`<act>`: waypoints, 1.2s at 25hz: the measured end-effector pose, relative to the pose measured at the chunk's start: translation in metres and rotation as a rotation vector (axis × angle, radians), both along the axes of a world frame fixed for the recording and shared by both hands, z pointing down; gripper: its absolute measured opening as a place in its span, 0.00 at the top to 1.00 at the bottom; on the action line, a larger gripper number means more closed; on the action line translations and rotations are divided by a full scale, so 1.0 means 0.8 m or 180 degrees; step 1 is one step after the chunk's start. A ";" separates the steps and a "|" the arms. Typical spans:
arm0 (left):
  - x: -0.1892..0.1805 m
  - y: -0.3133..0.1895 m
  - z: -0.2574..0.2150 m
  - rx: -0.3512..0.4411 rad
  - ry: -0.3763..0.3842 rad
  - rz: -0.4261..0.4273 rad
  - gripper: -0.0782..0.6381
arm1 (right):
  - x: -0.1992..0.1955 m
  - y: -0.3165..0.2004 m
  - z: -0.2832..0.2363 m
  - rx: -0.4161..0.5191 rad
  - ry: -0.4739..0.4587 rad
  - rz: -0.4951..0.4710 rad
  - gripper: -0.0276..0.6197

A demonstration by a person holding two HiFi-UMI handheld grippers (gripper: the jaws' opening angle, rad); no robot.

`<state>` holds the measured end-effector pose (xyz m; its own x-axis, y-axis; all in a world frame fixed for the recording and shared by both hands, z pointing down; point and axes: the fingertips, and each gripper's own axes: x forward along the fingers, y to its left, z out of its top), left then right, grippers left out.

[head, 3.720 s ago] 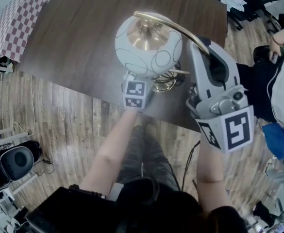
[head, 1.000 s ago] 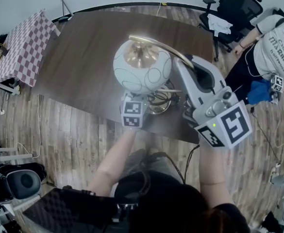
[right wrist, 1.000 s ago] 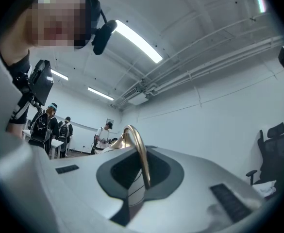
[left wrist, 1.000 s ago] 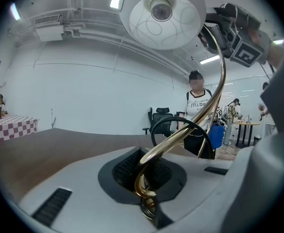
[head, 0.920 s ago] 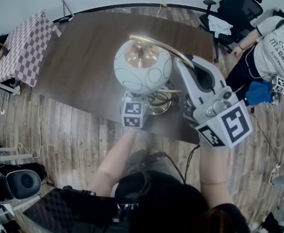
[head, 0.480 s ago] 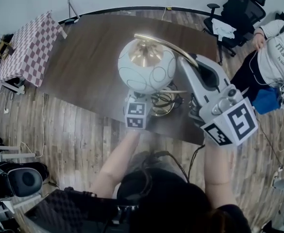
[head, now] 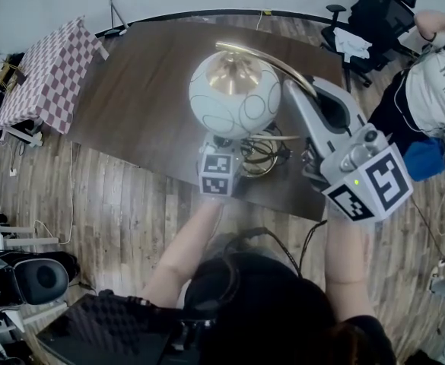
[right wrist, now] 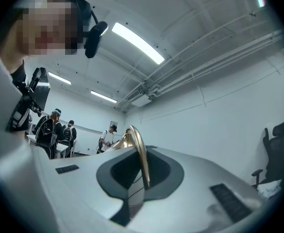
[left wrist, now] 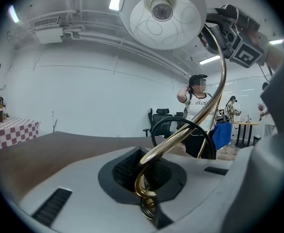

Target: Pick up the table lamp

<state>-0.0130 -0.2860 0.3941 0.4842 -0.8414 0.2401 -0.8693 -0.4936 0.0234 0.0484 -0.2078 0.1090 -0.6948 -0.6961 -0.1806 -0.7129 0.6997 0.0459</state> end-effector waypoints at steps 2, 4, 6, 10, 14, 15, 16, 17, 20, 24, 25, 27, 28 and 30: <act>0.000 0.002 -0.004 0.0008 0.0004 0.0011 0.89 | -0.001 0.002 -0.004 0.0011 0.0000 -0.0004 0.95; 0.002 0.004 -0.005 0.0006 0.0006 0.0021 0.89 | 0.000 0.005 -0.006 0.0021 0.0004 -0.0014 0.95; 0.005 0.007 -0.005 -0.0001 0.0006 0.0026 0.89 | 0.002 0.008 -0.006 0.0028 0.0005 -0.0028 0.95; 0.010 0.013 -0.006 -0.0006 0.0006 0.0029 0.89 | 0.007 0.015 -0.007 0.0027 -0.0005 -0.0038 0.96; 0.015 0.018 -0.005 -0.0002 0.0007 0.0046 0.89 | 0.011 0.021 -0.006 0.0040 -0.0003 -0.0037 0.95; 0.015 0.020 -0.006 -0.0001 0.0003 0.0046 0.89 | 0.011 0.022 -0.007 0.0040 -0.0001 -0.0037 0.96; 0.015 0.021 -0.006 -0.0002 0.0002 0.0047 0.89 | 0.011 0.024 -0.008 0.0039 0.0001 -0.0037 0.96; 0.015 0.022 -0.007 -0.0003 0.0005 0.0049 0.89 | 0.010 0.025 -0.009 0.0038 0.0004 -0.0036 0.96; 0.015 0.023 -0.008 -0.0006 0.0009 0.0051 0.89 | 0.009 0.027 -0.010 0.0035 0.0013 -0.0037 0.96; 0.015 0.026 -0.010 -0.0016 0.0025 0.0044 0.89 | 0.008 0.030 -0.012 0.0031 0.0024 -0.0037 0.96; 0.016 0.027 -0.010 -0.0017 0.0029 0.0044 0.89 | 0.008 0.031 -0.012 0.0031 0.0028 -0.0037 0.96; 0.018 0.028 -0.012 -0.0012 0.0035 0.0043 0.89 | 0.009 0.033 -0.015 0.0038 0.0035 -0.0043 0.95; 0.018 0.028 -0.013 -0.0011 0.0036 0.0040 0.89 | 0.009 0.033 -0.016 0.0041 0.0037 -0.0052 0.96; 0.020 0.028 -0.015 -0.0015 0.0038 0.0031 0.89 | 0.010 0.034 -0.018 0.0039 0.0039 -0.0070 0.95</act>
